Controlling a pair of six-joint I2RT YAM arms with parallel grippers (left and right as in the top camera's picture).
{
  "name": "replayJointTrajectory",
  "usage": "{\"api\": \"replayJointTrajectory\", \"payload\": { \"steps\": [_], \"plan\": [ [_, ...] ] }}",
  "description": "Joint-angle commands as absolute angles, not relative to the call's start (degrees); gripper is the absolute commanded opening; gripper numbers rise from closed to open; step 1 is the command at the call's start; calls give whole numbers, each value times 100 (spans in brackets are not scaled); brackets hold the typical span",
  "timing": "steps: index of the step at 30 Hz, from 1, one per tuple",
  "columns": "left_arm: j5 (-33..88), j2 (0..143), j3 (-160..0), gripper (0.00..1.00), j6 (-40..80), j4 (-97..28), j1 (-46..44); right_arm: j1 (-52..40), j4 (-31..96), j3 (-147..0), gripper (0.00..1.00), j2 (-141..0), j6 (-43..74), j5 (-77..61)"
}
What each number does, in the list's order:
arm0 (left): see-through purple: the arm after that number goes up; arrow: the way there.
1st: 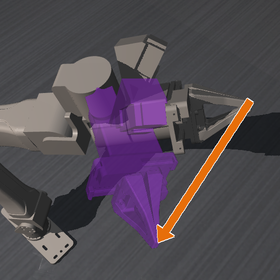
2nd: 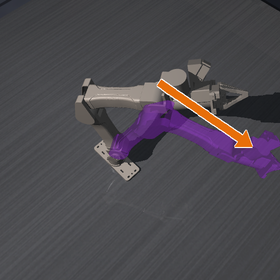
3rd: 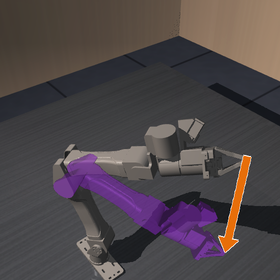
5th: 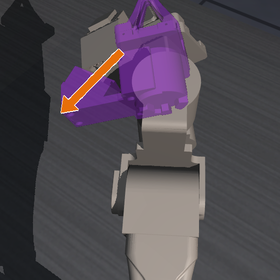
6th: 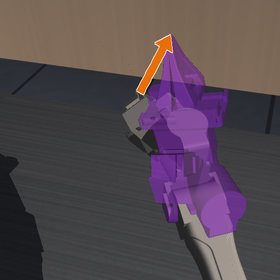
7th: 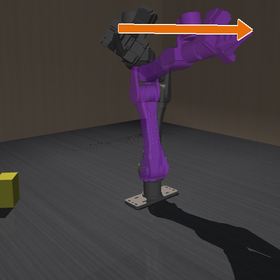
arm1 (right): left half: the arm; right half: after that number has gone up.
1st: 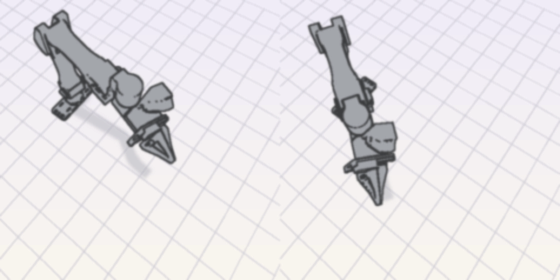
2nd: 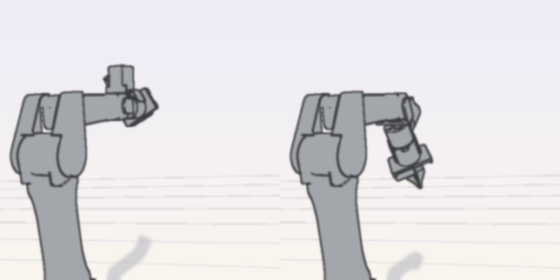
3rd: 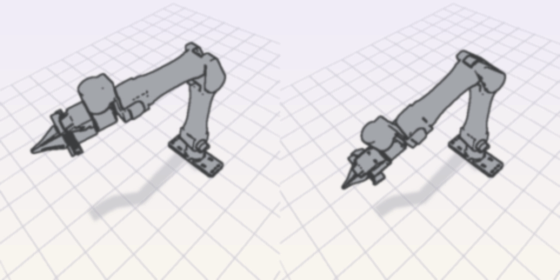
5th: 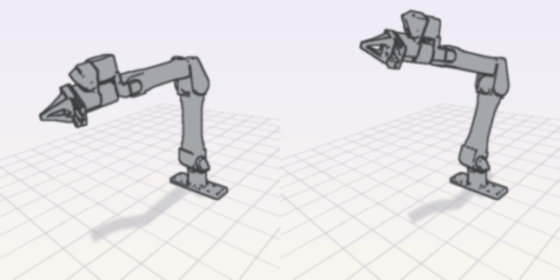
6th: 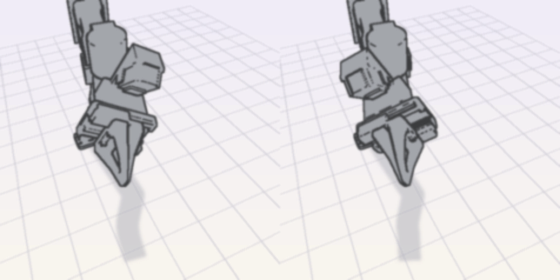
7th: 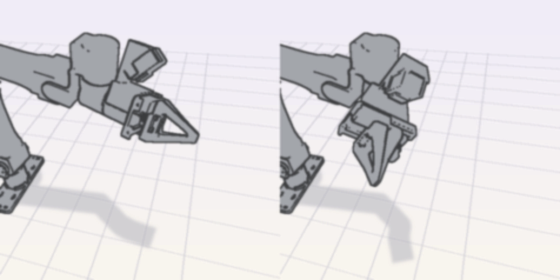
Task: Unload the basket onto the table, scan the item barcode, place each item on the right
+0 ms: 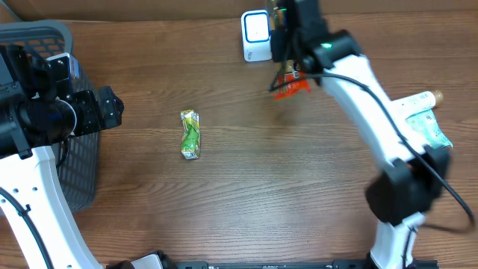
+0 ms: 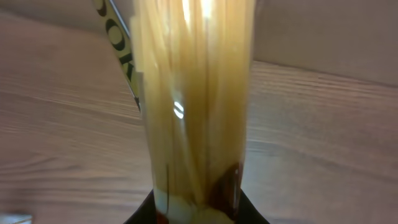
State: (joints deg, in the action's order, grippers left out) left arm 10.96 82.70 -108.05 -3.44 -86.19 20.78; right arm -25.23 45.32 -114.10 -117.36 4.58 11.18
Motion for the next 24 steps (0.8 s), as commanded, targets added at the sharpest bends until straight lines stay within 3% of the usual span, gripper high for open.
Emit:
{"api": "replayJointTrajectory", "payload": {
  "steps": [1, 9, 24],
  "plan": [
    [1144, 8298, -10842, 100, -454, -8637, 2099, -2624, 4331, -11810, 4, -12302, -276, 2279],
    [1144, 8315, -10842, 100, -454, -8637, 2099, -2882, 3483, -11808, 4, -13135, -1153, 3828],
    [1144, 8315, -10842, 99, -454, -8635, 2099, -2919, 3129, -11810, 3, -13207, -1249, 3885]
  ]
}}
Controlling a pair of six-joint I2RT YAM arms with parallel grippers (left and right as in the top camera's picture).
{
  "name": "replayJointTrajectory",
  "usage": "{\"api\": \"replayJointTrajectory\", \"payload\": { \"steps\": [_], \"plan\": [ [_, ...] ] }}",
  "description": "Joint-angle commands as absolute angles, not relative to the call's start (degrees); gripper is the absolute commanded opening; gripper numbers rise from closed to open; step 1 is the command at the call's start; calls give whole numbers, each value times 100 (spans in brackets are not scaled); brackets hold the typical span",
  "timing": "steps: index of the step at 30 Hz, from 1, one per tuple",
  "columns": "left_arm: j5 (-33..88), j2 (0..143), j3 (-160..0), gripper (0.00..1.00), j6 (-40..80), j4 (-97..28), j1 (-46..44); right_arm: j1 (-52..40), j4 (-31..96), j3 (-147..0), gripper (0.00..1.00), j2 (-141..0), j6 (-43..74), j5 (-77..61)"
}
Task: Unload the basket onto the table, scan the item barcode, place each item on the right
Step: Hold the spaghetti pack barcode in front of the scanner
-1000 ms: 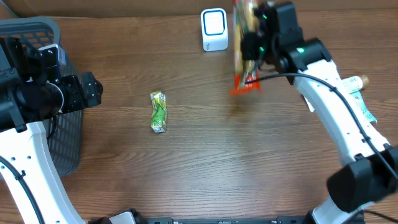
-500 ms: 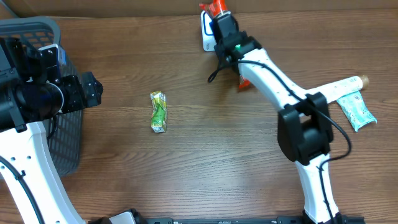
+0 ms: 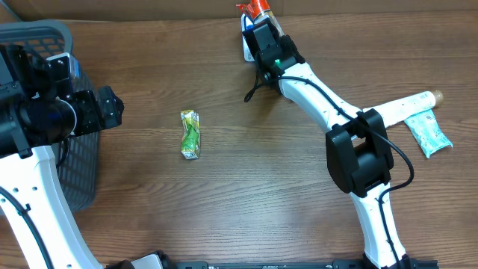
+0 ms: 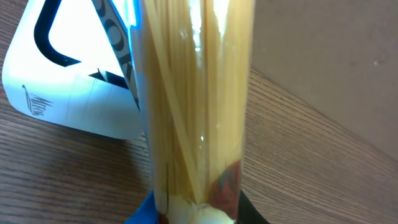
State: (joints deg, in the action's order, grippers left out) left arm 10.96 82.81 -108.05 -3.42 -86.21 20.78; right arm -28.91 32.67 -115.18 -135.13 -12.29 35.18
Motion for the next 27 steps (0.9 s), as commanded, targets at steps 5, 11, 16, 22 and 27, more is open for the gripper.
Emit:
{"api": "replayJointTrajectory", "payload": {
  "steps": [5, 11, 16, 22, 27],
  "plan": [
    [1146, 8315, -10842, 100, -454, -8635, 2099, -2998, 3063, -11810, 4, -13207, -1249, 3828],
    [1144, 8315, -10842, 100, -454, -8635, 2099, -3026, 2985, -11810, 4, -13207, -1249, 3828],
    [1144, 8315, -10842, 100, -454, -8635, 2097, -3024, 3026, -11810, 3, -13205, -1179, 3826],
    [1144, 8315, -10842, 100, -454, -8635, 2099, -3026, 3529, -11931, 3, -12964, -580, 3444],
    [1144, 8315, -10842, 99, -454, -8635, 2099, -2976, 4449, -12248, 3, -12407, 226, 2298]
  ]
}}
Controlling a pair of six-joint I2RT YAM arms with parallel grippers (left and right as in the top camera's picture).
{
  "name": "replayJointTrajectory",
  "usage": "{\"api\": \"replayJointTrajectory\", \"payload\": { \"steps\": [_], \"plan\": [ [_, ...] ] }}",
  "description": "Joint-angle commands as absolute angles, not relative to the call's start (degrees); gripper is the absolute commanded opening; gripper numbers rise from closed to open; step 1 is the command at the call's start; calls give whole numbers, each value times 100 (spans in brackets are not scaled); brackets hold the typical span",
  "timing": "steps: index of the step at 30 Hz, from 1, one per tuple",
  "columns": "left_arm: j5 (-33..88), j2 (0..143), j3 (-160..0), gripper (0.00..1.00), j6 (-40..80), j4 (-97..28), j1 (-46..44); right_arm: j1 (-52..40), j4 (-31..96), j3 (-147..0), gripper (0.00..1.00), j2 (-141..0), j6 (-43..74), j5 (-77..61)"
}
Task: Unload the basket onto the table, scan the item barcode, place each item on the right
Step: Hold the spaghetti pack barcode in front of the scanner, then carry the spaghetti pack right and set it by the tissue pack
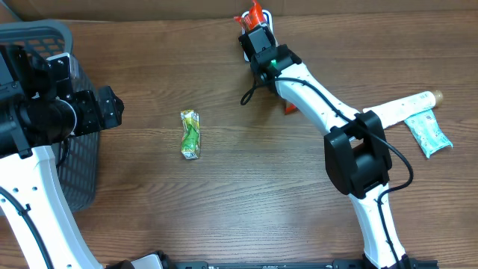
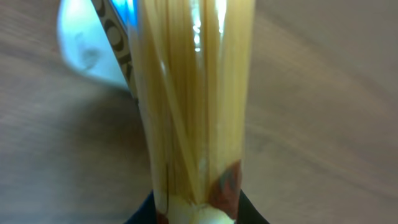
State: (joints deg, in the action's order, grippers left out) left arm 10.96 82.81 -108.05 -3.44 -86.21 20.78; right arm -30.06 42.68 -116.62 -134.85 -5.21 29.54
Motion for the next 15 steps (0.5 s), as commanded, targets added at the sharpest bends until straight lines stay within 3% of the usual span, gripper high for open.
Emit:
{"api": "replayJointTrajectory", "payload": {
  "steps": [1, 8, 15],
  "plan": [
    [1144, 8315, -10842, 99, -454, -8635, 2099, -2950, 4591, -12276, 3, -12272, 364, 2043],
    [1144, 8315, -10842, 99, -451, -8635, 2099, -2596, 5824, -12276, 3, -11214, 1640, 701],
    [1144, 8315, -10842, 99, -454, -8637, 2099, -1719, 7905, -12274, 4, -10584, 3345, 648]
  ]
}}
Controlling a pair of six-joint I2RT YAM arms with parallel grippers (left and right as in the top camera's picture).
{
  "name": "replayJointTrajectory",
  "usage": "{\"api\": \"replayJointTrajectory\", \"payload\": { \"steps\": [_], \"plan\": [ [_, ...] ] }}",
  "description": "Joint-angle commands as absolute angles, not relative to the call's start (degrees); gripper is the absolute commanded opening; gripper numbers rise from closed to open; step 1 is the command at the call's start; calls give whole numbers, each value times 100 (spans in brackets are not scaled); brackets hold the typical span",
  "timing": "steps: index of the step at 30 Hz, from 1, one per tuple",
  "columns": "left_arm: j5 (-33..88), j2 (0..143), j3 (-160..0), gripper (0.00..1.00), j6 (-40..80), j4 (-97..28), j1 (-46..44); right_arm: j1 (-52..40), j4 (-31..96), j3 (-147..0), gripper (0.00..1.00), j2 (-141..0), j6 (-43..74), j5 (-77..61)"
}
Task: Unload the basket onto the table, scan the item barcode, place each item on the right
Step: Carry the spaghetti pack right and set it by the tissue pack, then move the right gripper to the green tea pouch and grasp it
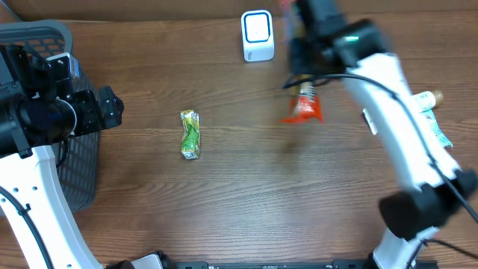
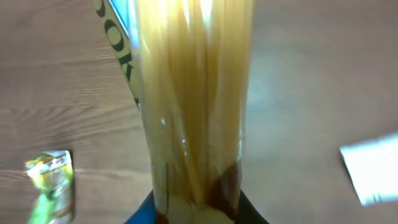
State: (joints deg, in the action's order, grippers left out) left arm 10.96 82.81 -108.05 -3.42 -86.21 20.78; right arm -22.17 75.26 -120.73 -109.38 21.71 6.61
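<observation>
My right gripper (image 1: pixel 305 84) is shut on a clear packet of spaghetti with an orange-red end (image 1: pixel 302 109); in the right wrist view the spaghetti packet (image 2: pixel 194 106) fills the middle, its base between my jaws. The gripper hangs over the table to the right of and in front of the white barcode scanner (image 1: pixel 257 35), which shows as a white blur (image 2: pixel 373 174) at the right wrist view's edge. My left gripper (image 1: pixel 112 108) hovers by the basket; whether it is open or shut is unclear.
A green snack packet (image 1: pixel 191 134) lies left of centre, also in the wrist view (image 2: pixel 53 186). A dark mesh basket (image 1: pixel 78 161) stands at the left edge. A teal packet and a tube (image 1: pixel 427 123) lie at the right, partly behind my right arm.
My right gripper with the spaghetti packet has moved from right at the scanner to a spot further right and nearer the front. The left arm has not moved.
My right gripper held the spaghetti packet to the right of the scanner. Then it was at the scanner with the packet over it, and stayed there a moment later. Now the packet is held away from the scanner over the table.
</observation>
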Motion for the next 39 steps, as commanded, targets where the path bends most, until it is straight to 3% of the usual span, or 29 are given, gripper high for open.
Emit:
{"api": "replayJointTrajectory", "payload": {
  "steps": [1, 5, 9, 21, 22, 25, 26, 27, 29, 34, 37, 39],
  "plan": [
    [1144, 8315, -10842, 99, -454, -8635, 2099, -1503, 8208, -12274, 4, -10584, 3612, 683],
    [1144, 8315, -10842, 100, -454, -8635, 2099, -480, 9021, -11636, 4, -10586, 5349, 1704],
    [1144, 8315, -10842, 99, -454, -8637, 2099, 128, 8862, -10805, 4, -10586, 6025, 2211],
    [1144, 8315, -10842, 100, -454, -8635, 2099, 1142, 7507, -8997, 4, -10586, 6167, 2355],
    [1146, 8315, -10842, 100, -454, -8635, 2099, 1166, 7505, -8997, 14, -10586, 6045, 2353],
    [1144, 8315, -10842, 100, -454, -8635, 2099, 1164, 7446, -9002, 63, -10586, 5653, 2346],
    [1144, 8315, -10842, 100, -454, -8635, 2099, 1164, 7417, -9002, 76, -10586, 5531, 2329],
    [1144, 8315, -10842, 99, -454, -8635, 2099, 1164, 7384, -9002, 82, -10586, 5358, 2287],
    [1144, 8315, -10842, 99, -454, -8637, 2099, 1164, 7356, -9063, 91, -10586, 4974, 2141],
    [1144, 8315, -10842, 100, -451, -8635, 2099, 1118, 7422, -9445, 93, -10512, 4099, 1511],
    [1144, 8315, -10842, 100, -451, -8635, 2099, 847, 7303, -9887, 94, -10287, 2582, -3],
    [1144, 8315, -10842, 100, -454, -8635, 2099, 613, 7253, -10047, 100, -10202, 1927, -856]
  ]
}}
